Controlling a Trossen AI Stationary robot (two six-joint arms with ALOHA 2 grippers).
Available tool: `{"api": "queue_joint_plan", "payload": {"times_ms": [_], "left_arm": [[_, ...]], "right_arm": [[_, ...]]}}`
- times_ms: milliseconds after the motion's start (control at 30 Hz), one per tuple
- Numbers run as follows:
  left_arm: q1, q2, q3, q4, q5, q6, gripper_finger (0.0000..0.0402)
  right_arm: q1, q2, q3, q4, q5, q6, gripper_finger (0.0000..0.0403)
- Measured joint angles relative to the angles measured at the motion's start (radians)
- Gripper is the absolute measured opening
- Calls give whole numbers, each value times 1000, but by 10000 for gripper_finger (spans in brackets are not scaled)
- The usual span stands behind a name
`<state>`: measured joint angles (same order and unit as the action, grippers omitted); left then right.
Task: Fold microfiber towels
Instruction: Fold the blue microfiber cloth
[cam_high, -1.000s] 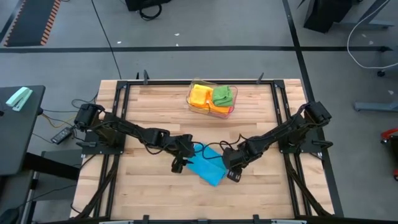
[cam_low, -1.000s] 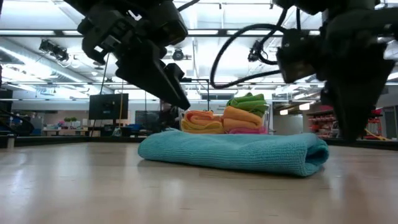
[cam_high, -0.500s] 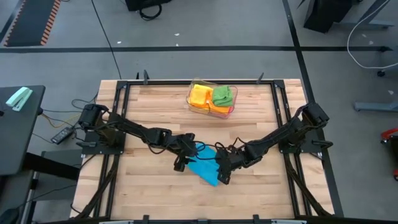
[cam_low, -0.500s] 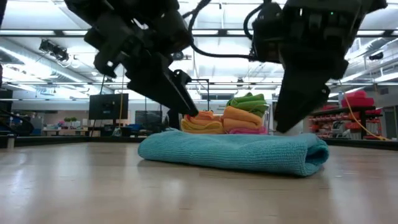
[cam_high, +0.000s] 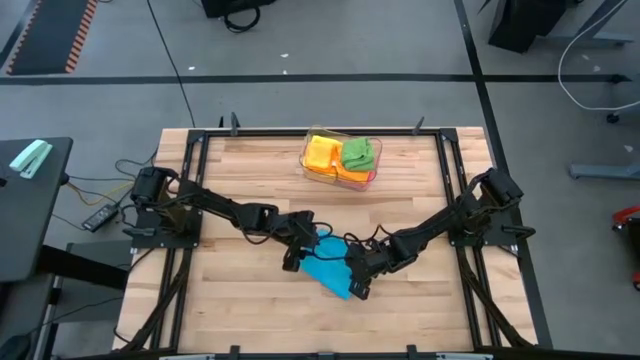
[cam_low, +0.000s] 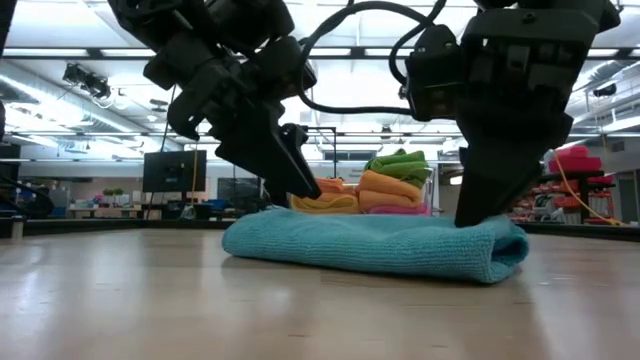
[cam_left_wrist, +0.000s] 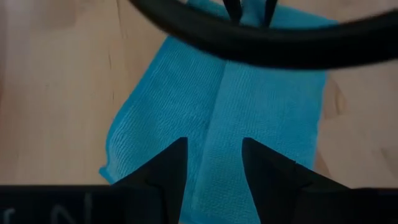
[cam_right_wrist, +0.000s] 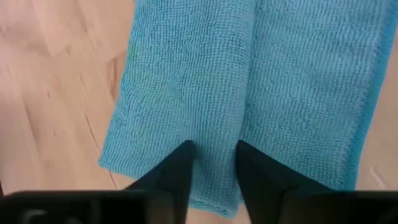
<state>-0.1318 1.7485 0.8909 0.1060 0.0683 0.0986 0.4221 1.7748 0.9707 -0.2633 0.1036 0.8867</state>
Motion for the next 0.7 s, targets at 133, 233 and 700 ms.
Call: {"api": "queue_joint_plan", "payload": {"times_ms": [133, 233, 700], "left_arm": [[0, 0, 0, 3, 1, 0, 160], [0, 0, 0, 15, 1, -8, 162], [16, 26, 0, 43, 117, -34, 207]], "right_arm": [[0, 0, 0, -1, -3, 1, 61], [0, 0, 0, -1, -9, 1, 19], [6, -2, 62, -42, -8, -91, 8]]}}
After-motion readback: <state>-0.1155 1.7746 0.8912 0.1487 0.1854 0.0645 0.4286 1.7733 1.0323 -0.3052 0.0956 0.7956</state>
